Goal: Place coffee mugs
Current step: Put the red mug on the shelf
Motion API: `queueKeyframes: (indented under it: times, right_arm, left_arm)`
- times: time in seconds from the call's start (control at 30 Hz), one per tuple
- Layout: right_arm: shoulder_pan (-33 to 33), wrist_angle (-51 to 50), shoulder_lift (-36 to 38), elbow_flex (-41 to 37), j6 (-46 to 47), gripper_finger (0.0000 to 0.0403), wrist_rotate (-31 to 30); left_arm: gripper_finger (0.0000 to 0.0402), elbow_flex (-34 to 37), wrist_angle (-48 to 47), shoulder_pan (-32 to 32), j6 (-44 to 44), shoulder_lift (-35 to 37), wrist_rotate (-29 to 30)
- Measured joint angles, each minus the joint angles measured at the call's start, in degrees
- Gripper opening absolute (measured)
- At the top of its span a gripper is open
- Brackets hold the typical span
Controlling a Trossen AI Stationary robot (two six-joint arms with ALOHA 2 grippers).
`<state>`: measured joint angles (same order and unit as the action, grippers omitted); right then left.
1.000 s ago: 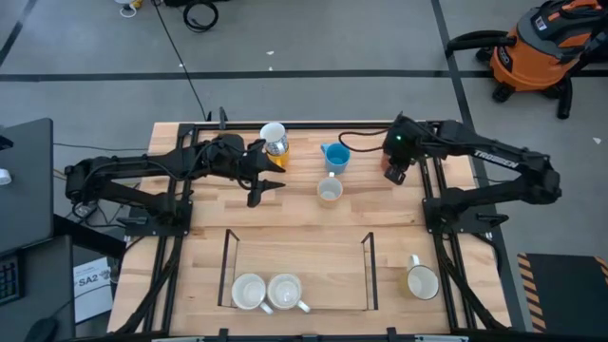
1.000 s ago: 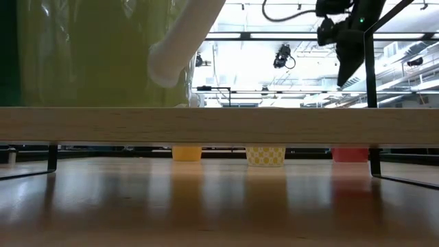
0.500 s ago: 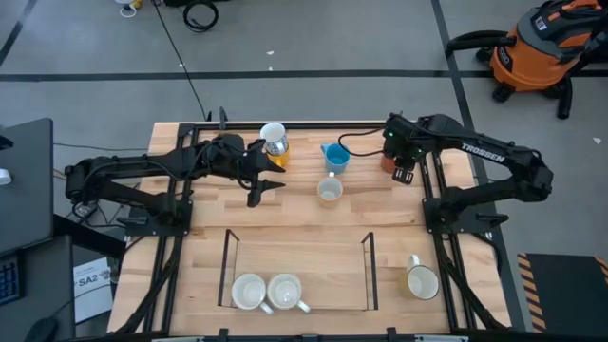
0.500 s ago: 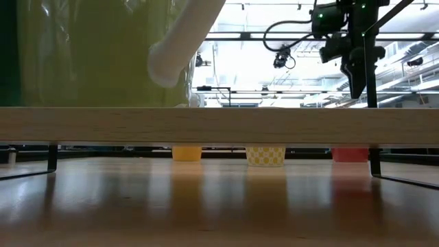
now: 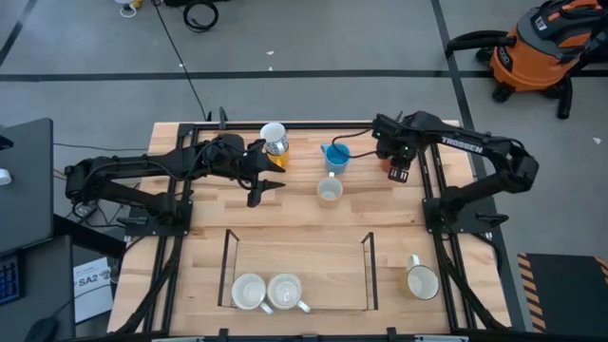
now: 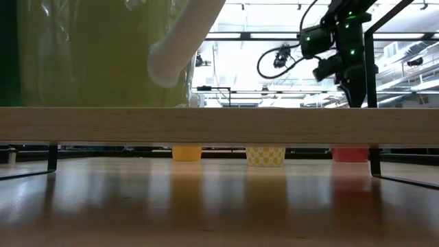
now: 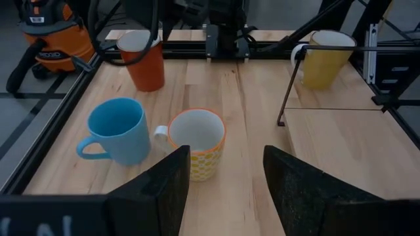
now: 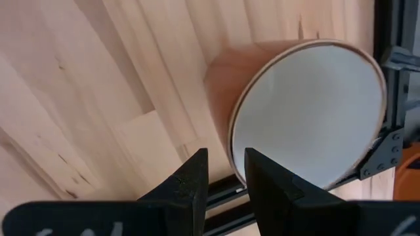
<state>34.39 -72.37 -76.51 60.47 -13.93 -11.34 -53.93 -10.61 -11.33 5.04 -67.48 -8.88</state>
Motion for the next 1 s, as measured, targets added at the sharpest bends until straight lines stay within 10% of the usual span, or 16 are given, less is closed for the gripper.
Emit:
queueKeyframes:
  times: [1.0]
  right_arm:
    - [0.0, 0.4, -9.2, 0.0, 3.1, 0.0031, 1.0]
  left_arm:
    - [0.0199, 0.0, 0.0, 0.0, 0.0, 0.0, 0.0]
